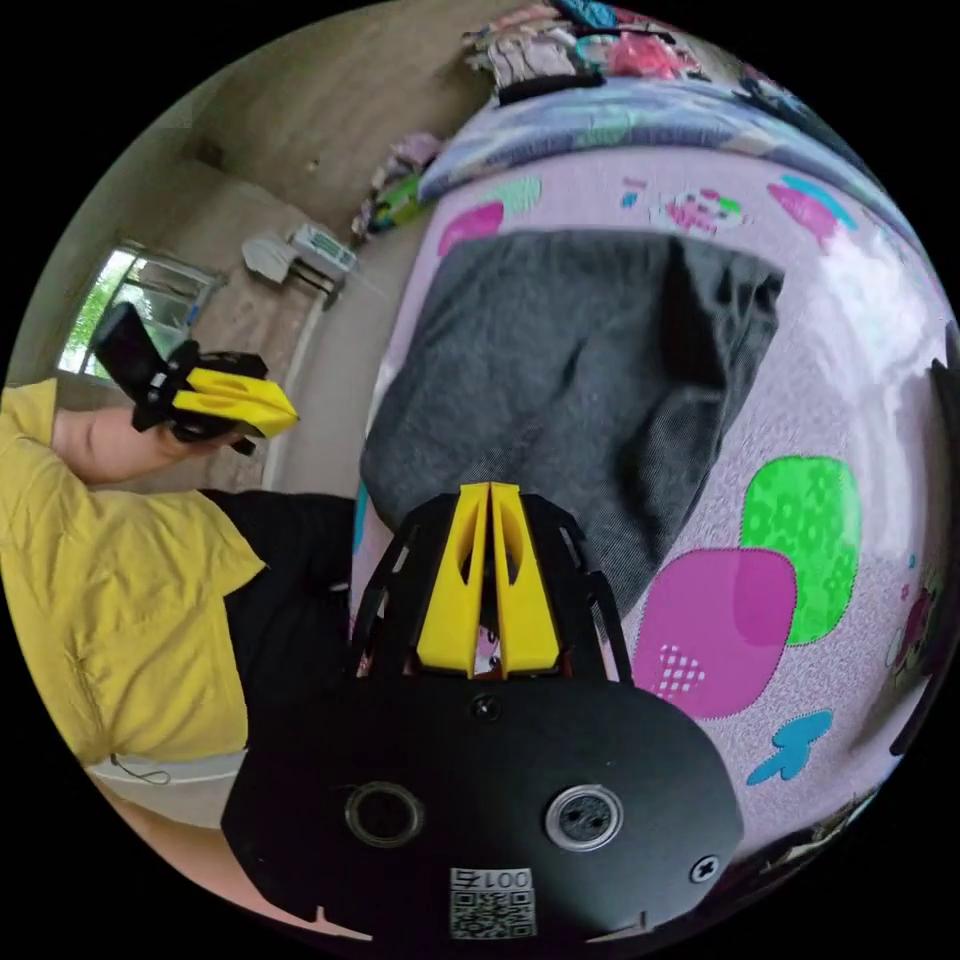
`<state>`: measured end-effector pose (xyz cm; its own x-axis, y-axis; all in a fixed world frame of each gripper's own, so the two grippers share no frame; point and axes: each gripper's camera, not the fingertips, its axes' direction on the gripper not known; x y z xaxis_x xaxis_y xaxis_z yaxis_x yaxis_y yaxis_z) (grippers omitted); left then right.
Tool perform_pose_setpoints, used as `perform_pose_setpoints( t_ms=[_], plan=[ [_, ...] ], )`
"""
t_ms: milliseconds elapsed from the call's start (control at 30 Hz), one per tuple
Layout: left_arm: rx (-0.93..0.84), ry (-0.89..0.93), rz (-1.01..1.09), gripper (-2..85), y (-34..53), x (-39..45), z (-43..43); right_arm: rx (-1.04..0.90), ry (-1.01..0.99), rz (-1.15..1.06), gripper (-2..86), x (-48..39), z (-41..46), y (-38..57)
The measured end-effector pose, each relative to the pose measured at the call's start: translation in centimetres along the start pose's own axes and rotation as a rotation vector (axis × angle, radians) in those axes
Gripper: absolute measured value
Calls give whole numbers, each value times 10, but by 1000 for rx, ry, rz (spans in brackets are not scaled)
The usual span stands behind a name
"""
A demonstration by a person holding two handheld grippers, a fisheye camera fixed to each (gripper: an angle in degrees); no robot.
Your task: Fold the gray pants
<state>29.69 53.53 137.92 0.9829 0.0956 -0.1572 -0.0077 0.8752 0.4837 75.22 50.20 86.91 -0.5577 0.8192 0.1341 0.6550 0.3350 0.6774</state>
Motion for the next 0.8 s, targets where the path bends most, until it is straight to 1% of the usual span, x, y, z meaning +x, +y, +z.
perform_pose_setpoints(
  t_ms=[33, 133, 200, 267, 333, 367, 400, 433, 467, 567, 667, 800],
  plan=[
    [-34, -13, -20, -13, 1, -3, 9, -87, 26, 13, 3, 3, 20, 0],
    [-127, 7, -57, -13, 1, -12, 30, -32, -70, 94, 5, 21, 19, 5],
    [-155, 31, -121, -13, 4, -20, 36, 53, -106, 142, 8, 33, 0, 13],
    [-145, 115, -203, -13, 9, -29, 38, 213, -154, 245, 16, 54, -32, 38],
    [-138, 240, -359, -12, 20, -45, 41, 326, -204, 341, 30, 73, -49, 67],
    [-131, 268, -404, -12, 23, -49, 42, 391, -238, 416, 45, 84, -53, 88],
    [-115, 318, -497, -12, 30, -58, 43, 420, -259, 451, 52, 88, -53, 99],
    [-97, 365, -579, -11, 36, -67, 43, 471, -312, 516, 73, 95, -50, 120],
    [-87, 384, -617, -10, 39, -72, 43, 519, -367, 567, 96, 100, -41, 138],
    [-44, 442, -743, 6, 48, -92, 42, 565, -474, 667, 144, 110, -15, 163],
    [-21, 506, -846, 38, 52, -108, 44, 610, -554, 701, 162, 125, -4, 168],
    [55, 436, -883, 60, 49, -129, 25, 528, -521, 653, 173, 145, -10, 147]
  ],
)
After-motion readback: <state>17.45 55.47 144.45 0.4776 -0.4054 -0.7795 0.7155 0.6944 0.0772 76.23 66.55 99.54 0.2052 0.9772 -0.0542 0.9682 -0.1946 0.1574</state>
